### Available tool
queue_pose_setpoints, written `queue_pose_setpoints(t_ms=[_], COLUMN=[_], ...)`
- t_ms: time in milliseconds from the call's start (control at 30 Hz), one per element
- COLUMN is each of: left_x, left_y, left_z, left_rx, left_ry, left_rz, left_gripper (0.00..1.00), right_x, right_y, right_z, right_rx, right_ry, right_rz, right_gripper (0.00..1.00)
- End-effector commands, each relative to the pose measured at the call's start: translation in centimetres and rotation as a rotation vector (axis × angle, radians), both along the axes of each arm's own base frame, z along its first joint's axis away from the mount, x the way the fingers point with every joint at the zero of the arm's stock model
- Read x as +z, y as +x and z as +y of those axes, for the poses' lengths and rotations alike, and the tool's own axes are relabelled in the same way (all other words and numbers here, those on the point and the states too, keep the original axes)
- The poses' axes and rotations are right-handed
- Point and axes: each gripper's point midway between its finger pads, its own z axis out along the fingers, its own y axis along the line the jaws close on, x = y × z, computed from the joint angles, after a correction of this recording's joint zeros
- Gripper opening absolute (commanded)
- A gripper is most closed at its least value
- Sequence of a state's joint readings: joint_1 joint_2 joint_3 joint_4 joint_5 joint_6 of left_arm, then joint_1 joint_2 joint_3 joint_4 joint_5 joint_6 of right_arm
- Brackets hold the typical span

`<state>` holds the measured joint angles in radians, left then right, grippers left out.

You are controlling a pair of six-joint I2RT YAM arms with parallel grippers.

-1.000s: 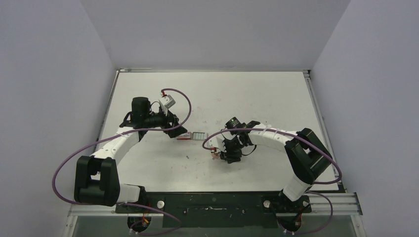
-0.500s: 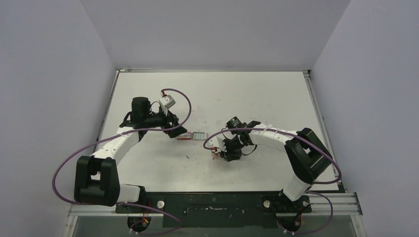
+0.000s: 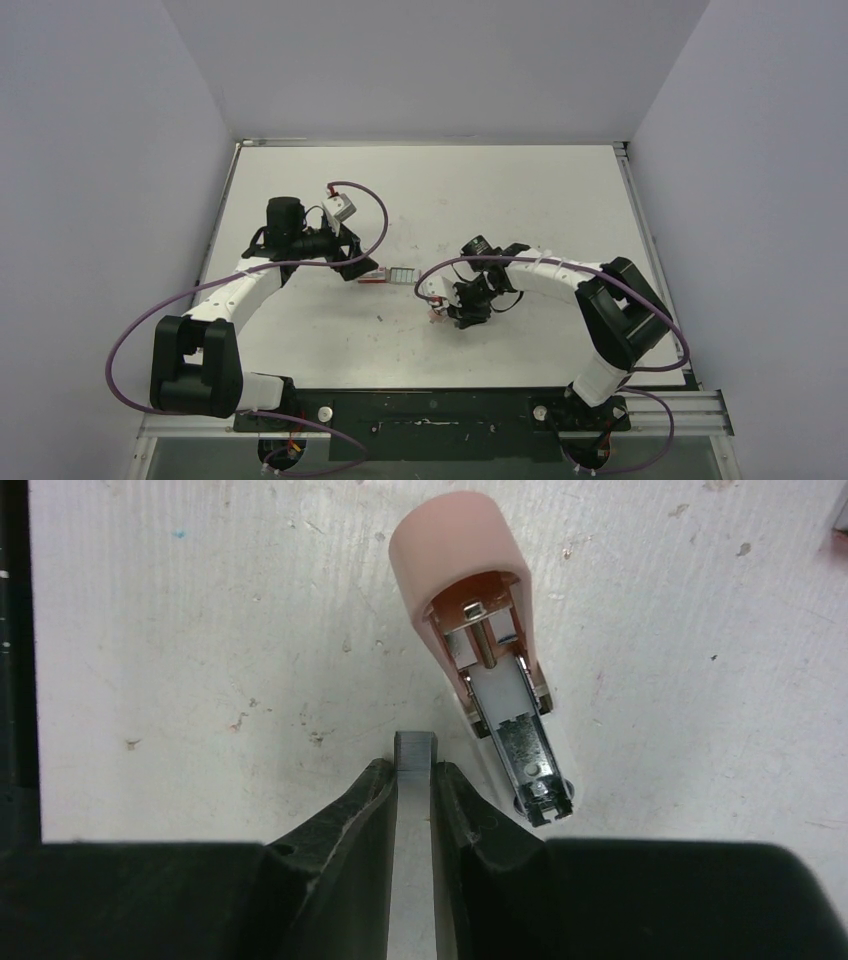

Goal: Load the staples into the stapler
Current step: Pick up the staple from the center of the board.

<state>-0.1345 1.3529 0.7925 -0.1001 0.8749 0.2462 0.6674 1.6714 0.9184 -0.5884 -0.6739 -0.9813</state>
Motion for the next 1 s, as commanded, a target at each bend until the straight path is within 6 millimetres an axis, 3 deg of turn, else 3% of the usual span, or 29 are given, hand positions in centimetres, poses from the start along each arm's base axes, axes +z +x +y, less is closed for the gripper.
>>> queue_pose_setpoints(t_ms=[0,333,567,633,800,967], left_x=[1.1,3.8,8.8,9.8,10.6,9.6], left_y=[1.0,0.4,-2.4,-3.2,-6.2,-7.7], left_z=[0.2,-2.3,-5.8,-6.5,-8.4,-10.2], left_rx=[-0.017,-0.146,-0.341,-0.394,-0.574,-0.704], left_ry=[0.014,-0.009,0.02,0.011,0.03,0.125], left_rz=[-0.08,-0.103,-0.409,-0.462,-0.589,-0.705], left_gripper=[0.97,0.97,1.0,0.93,0.86,0.8], right_x=[1.4,9.1,15.7,17.3,17.9,18.0], right_y=[-1.2,-0.9,1.2,1.7,2.0,2.1], right_z=[-0.1,1.9,4.2,4.6,4.4,4.4], right_rx=[-0.001,-0.069,-0.129,-0.133,-0.175,-0.194], right_ry=[0.048,0.241,0.402,0.455,0.509,0.538], right_rz=[0.128,0.274,0.418,0.48,0.579,0.605], right_gripper=[0.05,0.05,0.05,0.05,0.05,0.05])
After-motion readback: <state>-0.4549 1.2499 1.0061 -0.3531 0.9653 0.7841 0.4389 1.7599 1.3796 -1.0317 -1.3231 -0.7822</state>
